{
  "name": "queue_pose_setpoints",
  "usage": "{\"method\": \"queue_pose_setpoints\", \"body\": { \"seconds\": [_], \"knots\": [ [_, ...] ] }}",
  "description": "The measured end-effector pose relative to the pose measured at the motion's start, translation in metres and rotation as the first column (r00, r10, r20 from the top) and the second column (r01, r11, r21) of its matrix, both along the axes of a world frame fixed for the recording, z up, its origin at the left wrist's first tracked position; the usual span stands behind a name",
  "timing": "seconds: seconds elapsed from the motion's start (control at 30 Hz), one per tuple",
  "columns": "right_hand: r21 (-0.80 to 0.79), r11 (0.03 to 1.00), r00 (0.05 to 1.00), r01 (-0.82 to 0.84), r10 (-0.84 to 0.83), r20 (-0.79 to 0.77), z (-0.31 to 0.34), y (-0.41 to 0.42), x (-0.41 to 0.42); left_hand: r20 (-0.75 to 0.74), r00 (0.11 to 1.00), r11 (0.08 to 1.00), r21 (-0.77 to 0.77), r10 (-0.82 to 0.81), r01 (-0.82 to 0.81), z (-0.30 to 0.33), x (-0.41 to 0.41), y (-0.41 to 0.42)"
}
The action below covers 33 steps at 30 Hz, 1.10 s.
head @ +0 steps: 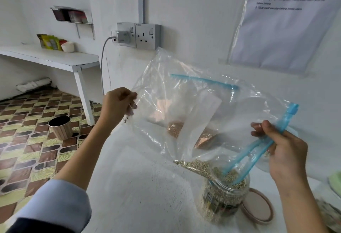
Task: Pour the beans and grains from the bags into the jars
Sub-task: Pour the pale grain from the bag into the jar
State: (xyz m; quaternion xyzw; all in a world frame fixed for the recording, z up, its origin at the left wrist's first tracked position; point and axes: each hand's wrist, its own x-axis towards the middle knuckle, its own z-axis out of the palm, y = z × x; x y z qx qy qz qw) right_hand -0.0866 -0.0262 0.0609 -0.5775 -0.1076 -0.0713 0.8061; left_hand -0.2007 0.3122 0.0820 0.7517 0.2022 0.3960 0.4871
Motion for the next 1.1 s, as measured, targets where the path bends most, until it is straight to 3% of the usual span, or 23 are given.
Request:
{"method": "queue_pose_setpoints", "body": {
  "seconds": [0.13,0.23,0.33,0.43,0.47,0.53,0.63,0.8,1.1],
  "knots": [
    [0.018,1.000,1.000,-0.002,0.002,-0.006,0.000,-0.001,0.001,0.042,0.998,0.999,0.030,-0.037,0.035,-0.007,0.003,-0.001],
    [0.014,1.000,1.000,0.006,-0.006,-0.007,-0.001,-0.001,0.003,-0.042,0.986,0.987,-0.022,-0.163,0.162,-0.007,0.002,0.005],
    [0.012,1.000,1.000,0.022,-0.022,-0.015,-0.004,-0.004,0.007,0.032,0.882,0.833,-0.314,-0.470,0.455,-0.004,-0.008,0.019],
    [0.011,1.000,1.000,0.023,-0.023,-0.018,-0.005,-0.005,0.008,0.162,0.823,0.718,-0.418,-0.544,0.557,-0.001,-0.020,0.029],
    [0.015,1.000,1.000,0.023,-0.023,-0.019,-0.005,-0.005,0.007,0.152,0.834,0.725,-0.429,-0.530,0.539,0.000,-0.023,0.027],
    [0.014,1.000,1.000,0.022,-0.021,-0.016,-0.004,-0.003,0.005,0.056,0.910,0.831,-0.386,-0.412,0.400,0.000,-0.025,0.021],
    [0.004,1.000,1.000,0.023,-0.023,-0.013,-0.003,-0.003,0.003,-0.085,0.989,0.980,-0.169,-0.117,0.102,-0.005,-0.023,0.018],
    [0.006,1.000,0.999,0.030,-0.030,-0.015,-0.003,-0.005,0.001,-0.093,0.992,0.994,0.071,0.090,-0.083,-0.012,-0.020,0.016],
    [0.019,1.000,1.000,0.025,-0.025,0.000,-0.005,-0.008,0.004,-0.146,0.988,0.998,-0.001,0.059,-0.060,-0.018,-0.014,0.013]
  ]
}}
